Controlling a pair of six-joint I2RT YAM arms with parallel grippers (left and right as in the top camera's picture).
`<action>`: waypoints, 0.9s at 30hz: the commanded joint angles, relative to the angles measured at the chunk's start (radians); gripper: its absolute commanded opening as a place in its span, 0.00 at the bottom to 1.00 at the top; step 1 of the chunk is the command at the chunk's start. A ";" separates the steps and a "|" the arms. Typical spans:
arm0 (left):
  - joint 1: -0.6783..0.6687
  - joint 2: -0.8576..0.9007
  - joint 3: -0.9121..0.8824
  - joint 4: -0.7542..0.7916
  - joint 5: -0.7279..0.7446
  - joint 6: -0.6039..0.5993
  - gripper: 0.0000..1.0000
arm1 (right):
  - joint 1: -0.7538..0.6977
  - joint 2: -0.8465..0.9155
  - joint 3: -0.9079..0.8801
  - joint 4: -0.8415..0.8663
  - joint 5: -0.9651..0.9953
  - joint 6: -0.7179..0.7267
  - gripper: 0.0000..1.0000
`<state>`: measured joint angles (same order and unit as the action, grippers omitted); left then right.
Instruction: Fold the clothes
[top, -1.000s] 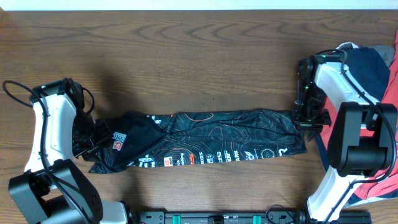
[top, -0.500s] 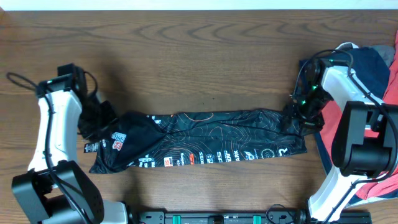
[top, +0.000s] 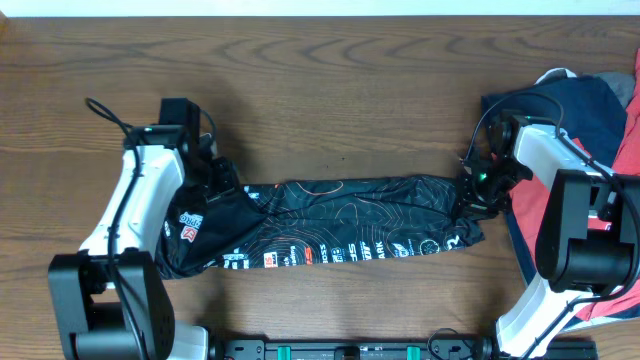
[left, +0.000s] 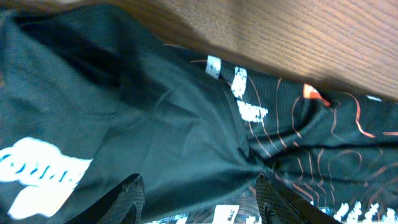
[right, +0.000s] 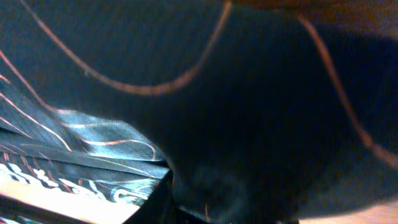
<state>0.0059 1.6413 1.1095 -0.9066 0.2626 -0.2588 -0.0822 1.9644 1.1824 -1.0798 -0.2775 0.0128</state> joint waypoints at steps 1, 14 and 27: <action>-0.031 0.012 -0.033 0.026 -0.005 -0.021 0.59 | -0.005 0.039 -0.024 0.025 -0.034 -0.013 0.22; -0.086 0.039 -0.117 0.137 -0.013 -0.089 0.53 | -0.005 0.039 -0.024 0.014 -0.034 -0.013 0.33; -0.106 0.054 -0.166 0.160 0.040 -0.105 0.06 | -0.005 0.039 -0.024 0.014 -0.034 -0.014 0.33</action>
<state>-0.0975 1.7119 0.9401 -0.7128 0.2653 -0.3634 -0.0822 1.9644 1.1820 -1.0817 -0.3214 0.0101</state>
